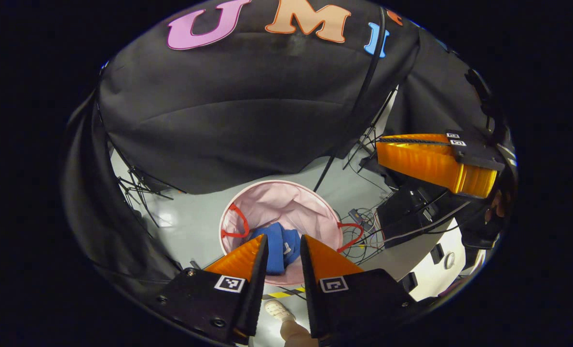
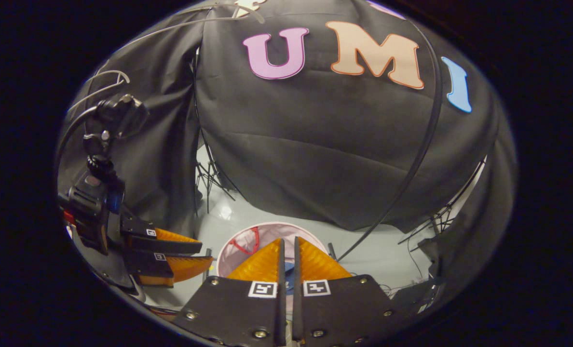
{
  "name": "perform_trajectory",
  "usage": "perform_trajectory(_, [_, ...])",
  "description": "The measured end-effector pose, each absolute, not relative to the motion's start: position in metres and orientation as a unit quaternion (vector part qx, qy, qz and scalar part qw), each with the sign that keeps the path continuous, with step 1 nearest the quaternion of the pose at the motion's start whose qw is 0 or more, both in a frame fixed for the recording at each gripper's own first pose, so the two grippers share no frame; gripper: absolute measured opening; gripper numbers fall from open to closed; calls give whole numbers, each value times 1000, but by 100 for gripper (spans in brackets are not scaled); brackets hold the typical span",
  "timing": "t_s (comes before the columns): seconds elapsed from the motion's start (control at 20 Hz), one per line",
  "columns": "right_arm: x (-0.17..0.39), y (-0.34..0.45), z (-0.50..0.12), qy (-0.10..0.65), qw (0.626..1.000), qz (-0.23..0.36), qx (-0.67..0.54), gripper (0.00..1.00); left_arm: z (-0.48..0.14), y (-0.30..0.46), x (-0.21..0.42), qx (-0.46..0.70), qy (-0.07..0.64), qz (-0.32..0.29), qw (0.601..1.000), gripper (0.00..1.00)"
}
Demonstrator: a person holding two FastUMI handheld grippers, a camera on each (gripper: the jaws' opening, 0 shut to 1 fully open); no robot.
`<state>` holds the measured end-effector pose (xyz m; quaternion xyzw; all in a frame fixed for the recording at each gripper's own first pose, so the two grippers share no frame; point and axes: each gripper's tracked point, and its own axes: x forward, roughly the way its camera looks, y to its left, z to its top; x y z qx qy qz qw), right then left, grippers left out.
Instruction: Grasp the clothes on the hanger with both hands and then place them into the laundry hamper below.
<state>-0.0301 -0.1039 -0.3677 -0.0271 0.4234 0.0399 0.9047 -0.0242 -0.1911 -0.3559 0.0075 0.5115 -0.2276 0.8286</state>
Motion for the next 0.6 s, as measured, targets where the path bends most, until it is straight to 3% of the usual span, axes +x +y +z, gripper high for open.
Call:
perform_trajectory(0.25, [-28,-102,-355,412,910,40,-27,6,-342,-187,-11,-6,491,-218,843,43])
perform_trajectory(0.3, [-27,-102,-349,407,912,39,-28,11,-338,-188,-7,-9,481,-217,850,43])
perform_trajectory(0.4, [-21,-101,-335,391,919,38,-29,6,-328,-188,5,-15,456,-215,864,42])
perform_trajectory(0.5, [-14,-99,-314,370,928,35,-29,11,-312,-188,22,-24,424,-214,879,42])
perform_trajectory(0.6, [-6,-98,-288,345,938,29,-24,6,-290,-191,40,-36,392,-216,894,42])
